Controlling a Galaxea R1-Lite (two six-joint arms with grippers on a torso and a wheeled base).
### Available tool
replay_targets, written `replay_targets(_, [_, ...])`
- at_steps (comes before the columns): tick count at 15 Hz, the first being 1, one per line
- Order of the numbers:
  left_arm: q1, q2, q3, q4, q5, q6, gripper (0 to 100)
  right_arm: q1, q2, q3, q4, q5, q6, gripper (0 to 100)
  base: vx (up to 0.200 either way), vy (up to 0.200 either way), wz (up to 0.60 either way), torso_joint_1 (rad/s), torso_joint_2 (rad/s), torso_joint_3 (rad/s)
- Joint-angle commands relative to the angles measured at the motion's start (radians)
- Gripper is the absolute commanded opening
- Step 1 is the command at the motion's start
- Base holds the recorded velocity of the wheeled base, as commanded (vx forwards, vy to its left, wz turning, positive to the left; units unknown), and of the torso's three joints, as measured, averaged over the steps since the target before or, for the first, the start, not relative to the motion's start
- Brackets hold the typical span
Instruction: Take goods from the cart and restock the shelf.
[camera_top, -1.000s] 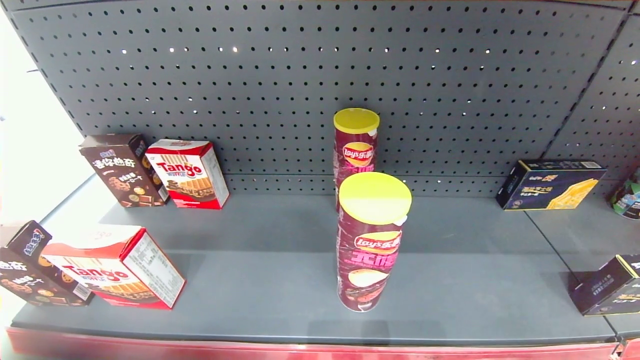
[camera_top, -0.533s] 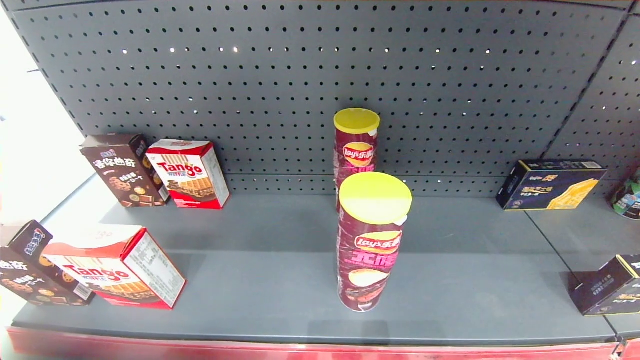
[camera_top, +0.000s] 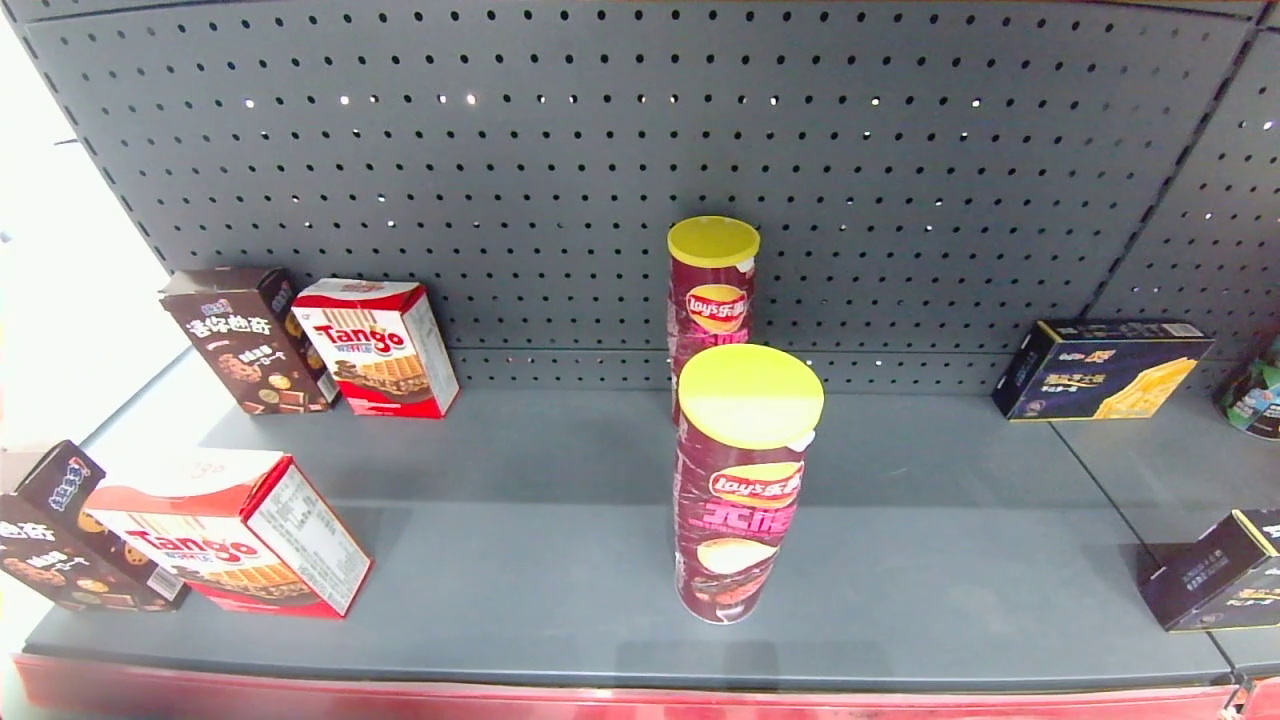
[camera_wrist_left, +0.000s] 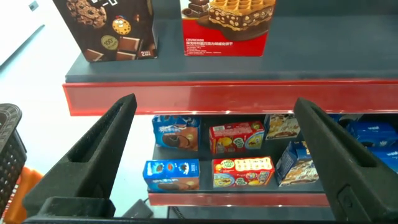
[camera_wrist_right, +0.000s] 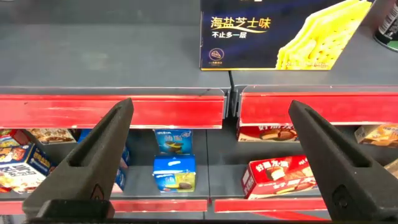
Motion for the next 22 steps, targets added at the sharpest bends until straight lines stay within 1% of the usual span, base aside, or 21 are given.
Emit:
replay_targets(1, [0.001, 0.001, 0.0, 0.0, 0.0, 0.001, 100, -0.002, 0.0, 0.001, 0.0, 0.002, 0.0, 100, 0.0, 0.0, 0.0, 0.0, 0.0, 0.0])
replay_targets(4, [-0.001, 0.001, 0.0, 0.0, 0.002, -0.002, 100, 0.0, 0.0, 0.001, 0.0, -0.001, 0.004, 100, 0.0, 0.0, 0.0, 0.0, 0.0, 0.0])
replay_targets(7, [-0.001, 0.001, 0.002, 0.0, -0.006, 0.006, 100, 0.0, 0.0, 0.001, 0.0, 0.0, 0.004, 100, 0.0, 0.0, 0.0, 0.0, 0.0, 0.0])
replay_targets(9, [-0.001, 0.001, 0.0, 0.0, -0.007, 0.003, 100, 0.0, 0.0, 0.001, 0.0, 0.0, 0.004, 100, -0.2, 0.0, 0.0, 0.01, 0.0, 0.005])
replay_targets(15, [0.001, 0.0, 0.0, 0.003, -0.003, 0.004, 100, 0.0, 0.0, 0.001, 0.0, 0.0, 0.003, 100, 0.0, 0.0, 0.0, 0.0, 0.0, 0.0])
replay_targets(16, [0.001, 0.0, 0.002, 0.0, -0.003, 0.006, 100, 0.0, 0.0, 0.001, 0.0, 0.002, 0.003, 100, 0.0, -0.2, 0.0, -0.002, 0.0, 0.002])
replay_targets(17, [0.001, 0.0, 0.0, 0.0, 0.0, -0.002, 100, 0.0, 0.0, 0.001, 0.0, 0.002, 0.003, 100, 0.0, 0.0, 0.0, 0.0, 0.0, 0.0])
replay_targets(22, [0.001, 0.0, 0.0, 0.0, -0.001, 0.0, 100, 0.0, 0.0, 0.001, 0.0, 0.0, 0.003, 100, 0.0, 0.0, 0.0, 0.0, 0.0, 0.0])
